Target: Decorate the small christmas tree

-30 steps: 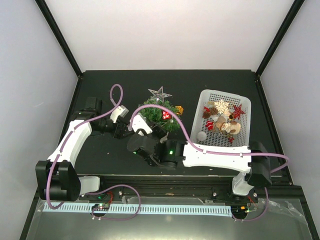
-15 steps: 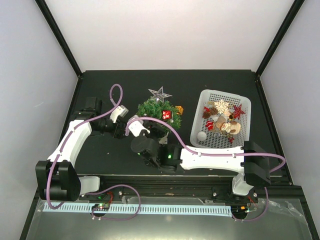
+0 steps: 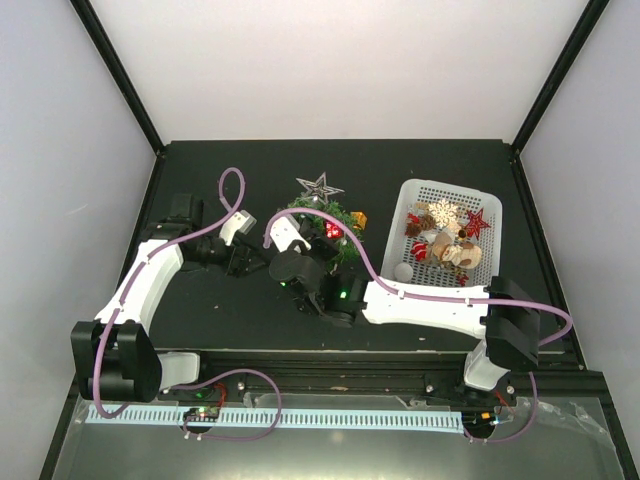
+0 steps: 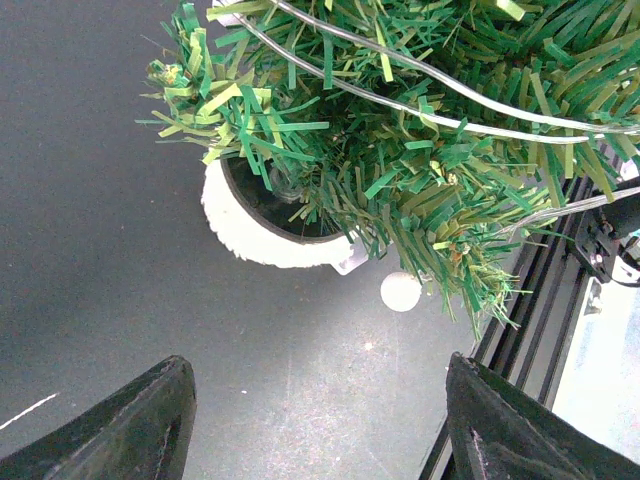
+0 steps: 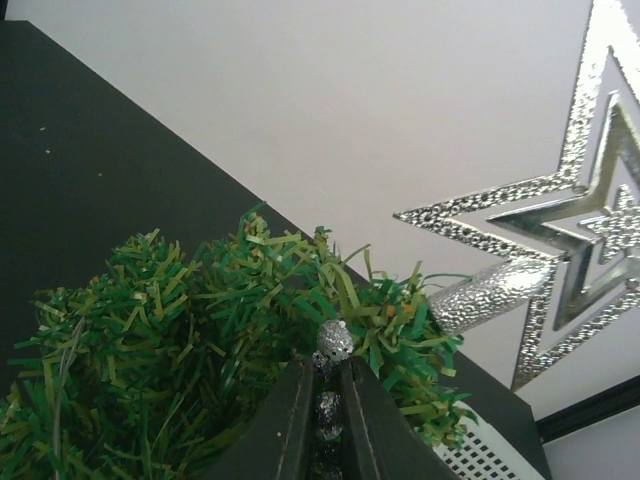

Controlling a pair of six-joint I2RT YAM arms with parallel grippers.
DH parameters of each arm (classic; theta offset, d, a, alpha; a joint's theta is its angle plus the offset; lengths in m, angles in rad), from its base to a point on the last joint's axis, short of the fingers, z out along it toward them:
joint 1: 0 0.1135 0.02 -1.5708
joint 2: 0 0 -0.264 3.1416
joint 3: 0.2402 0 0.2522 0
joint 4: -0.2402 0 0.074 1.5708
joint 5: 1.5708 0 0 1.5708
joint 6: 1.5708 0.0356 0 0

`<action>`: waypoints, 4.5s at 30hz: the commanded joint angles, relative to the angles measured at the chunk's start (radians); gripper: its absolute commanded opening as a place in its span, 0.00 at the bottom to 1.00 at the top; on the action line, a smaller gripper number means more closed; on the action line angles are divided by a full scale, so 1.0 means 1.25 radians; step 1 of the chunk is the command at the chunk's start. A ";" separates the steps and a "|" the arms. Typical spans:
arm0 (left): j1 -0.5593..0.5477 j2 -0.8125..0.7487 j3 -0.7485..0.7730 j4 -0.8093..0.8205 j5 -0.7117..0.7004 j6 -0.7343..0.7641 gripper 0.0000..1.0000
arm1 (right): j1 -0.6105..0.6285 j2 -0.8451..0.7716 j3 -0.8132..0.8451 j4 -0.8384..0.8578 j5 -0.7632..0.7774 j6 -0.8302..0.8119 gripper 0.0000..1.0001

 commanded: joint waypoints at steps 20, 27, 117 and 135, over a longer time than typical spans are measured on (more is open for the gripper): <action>0.011 0.001 0.005 0.004 0.035 0.011 0.69 | -0.034 0.000 -0.002 -0.130 -0.082 0.194 0.13; 0.012 0.001 0.004 0.004 0.035 0.011 0.69 | -0.033 -0.013 0.014 -0.161 -0.082 0.217 0.27; 0.047 0.015 0.014 -0.020 0.065 0.038 0.69 | -0.882 -0.321 -0.286 -0.520 -0.874 0.691 0.46; 0.048 0.070 0.028 -0.036 0.071 0.047 0.68 | -0.865 -0.209 -0.307 -0.504 -0.962 0.645 0.59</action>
